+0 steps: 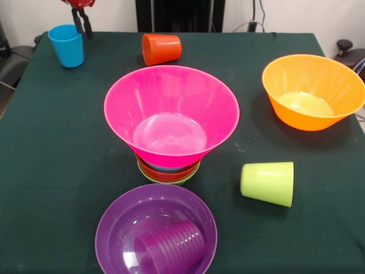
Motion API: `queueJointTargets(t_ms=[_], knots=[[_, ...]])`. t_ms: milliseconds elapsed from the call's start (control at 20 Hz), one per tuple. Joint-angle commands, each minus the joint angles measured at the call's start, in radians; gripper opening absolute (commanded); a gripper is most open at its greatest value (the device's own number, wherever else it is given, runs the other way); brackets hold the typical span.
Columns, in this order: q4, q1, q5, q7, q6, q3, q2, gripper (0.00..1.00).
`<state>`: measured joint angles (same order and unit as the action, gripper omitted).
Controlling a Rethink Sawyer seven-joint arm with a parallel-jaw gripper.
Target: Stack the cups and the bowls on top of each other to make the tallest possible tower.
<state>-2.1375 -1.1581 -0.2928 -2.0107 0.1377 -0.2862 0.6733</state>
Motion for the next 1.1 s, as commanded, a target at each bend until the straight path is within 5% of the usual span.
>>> queueJointTargets(t_ms=[50,1100], knots=[[0.076,0.019,-0.061,0.073,0.119,-0.087,0.026,1.00],[0.086,0.005,-0.084,0.072,0.120,-0.103,0.027,1.00]])
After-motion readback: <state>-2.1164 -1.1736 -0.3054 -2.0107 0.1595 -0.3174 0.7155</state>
